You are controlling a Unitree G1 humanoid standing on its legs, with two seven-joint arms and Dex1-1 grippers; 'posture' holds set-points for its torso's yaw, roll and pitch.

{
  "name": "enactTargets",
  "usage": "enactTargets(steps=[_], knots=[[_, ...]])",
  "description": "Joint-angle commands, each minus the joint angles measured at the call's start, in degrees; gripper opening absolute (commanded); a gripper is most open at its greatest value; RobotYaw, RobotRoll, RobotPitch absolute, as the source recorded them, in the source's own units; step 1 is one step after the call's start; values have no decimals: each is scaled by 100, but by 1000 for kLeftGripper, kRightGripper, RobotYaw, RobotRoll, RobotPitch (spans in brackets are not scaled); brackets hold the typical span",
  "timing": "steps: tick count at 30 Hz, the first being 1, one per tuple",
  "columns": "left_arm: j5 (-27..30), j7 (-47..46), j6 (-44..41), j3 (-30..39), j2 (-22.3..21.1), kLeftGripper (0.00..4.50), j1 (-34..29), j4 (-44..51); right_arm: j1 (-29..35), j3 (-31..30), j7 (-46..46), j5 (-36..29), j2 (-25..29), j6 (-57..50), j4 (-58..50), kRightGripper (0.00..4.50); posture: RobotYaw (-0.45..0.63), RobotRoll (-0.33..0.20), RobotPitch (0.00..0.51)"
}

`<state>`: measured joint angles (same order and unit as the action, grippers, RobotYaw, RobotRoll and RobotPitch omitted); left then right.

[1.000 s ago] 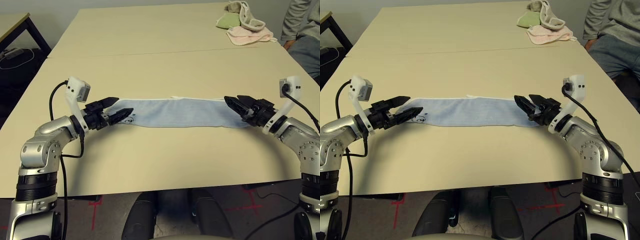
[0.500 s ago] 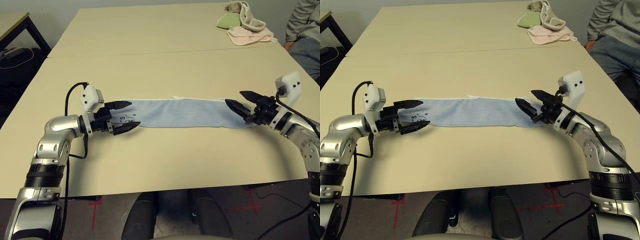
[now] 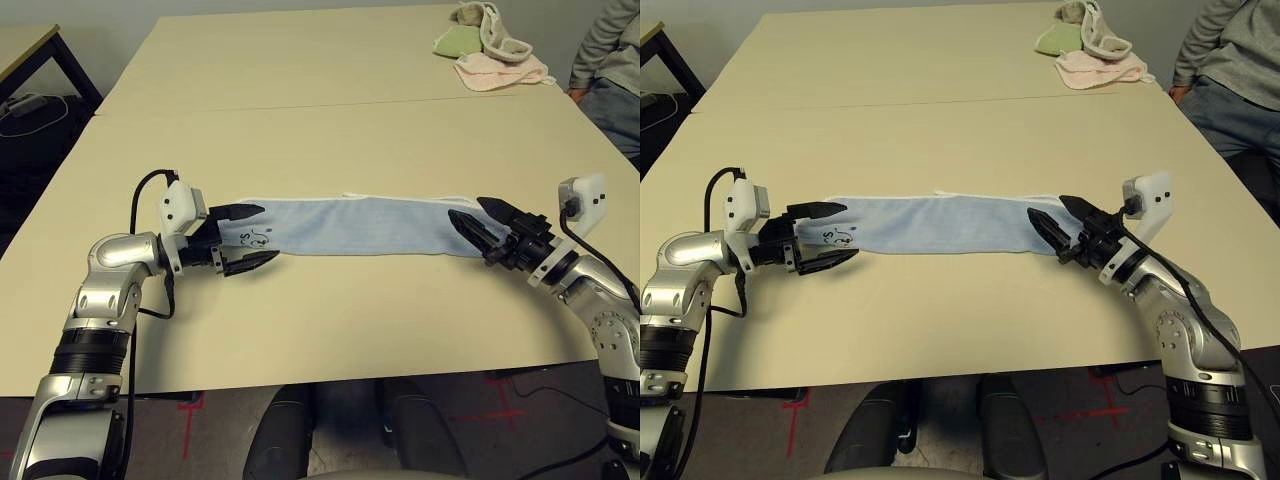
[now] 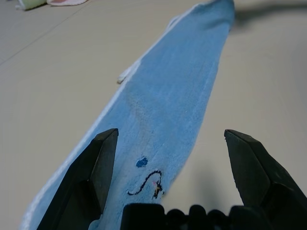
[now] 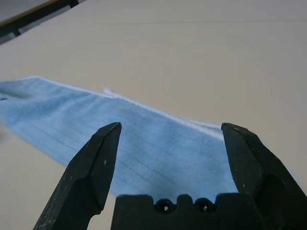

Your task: Fold the towel and set it aside.

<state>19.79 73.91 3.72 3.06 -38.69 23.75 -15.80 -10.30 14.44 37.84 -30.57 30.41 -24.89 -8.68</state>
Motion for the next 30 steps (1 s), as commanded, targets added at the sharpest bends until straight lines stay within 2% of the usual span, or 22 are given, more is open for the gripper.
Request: enactTargets(steps=[1,4,7,11,15,17,24,30], knots=[[77,190,-15,-125,66,4490,51,-27,43,-306,640,556,472,683,302,4489,23,0,156],[144,263,-257,-187,78,4490,176,4,77,-512,1118,860,804,1206,611,4489,22,0,159],[195,254,-458,-208,106,4490,295,51,118,-494,1192,944,801,1504,777,4489,19,0,162],[219,181,-646,-211,152,4490,365,171,246,-588,989,1770,778,2974,1254,4489,16,0,160],[211,152,-742,-216,167,4490,345,297,431,-456,995,1823,705,3607,1636,4489,14,0,159],[205,139,-773,-221,166,4490,353,325,508,-290,943,1484,548,3386,1644,4489,14,0,159],[202,78,-921,-223,135,4490,320,475,784,591,124,-1126,-268,462,638,4489,18,0,160],[239,24,-1068,-184,87,4490,205,686,1120,1129,-679,-2490,-701,-783,37,4489,21,0,159]])
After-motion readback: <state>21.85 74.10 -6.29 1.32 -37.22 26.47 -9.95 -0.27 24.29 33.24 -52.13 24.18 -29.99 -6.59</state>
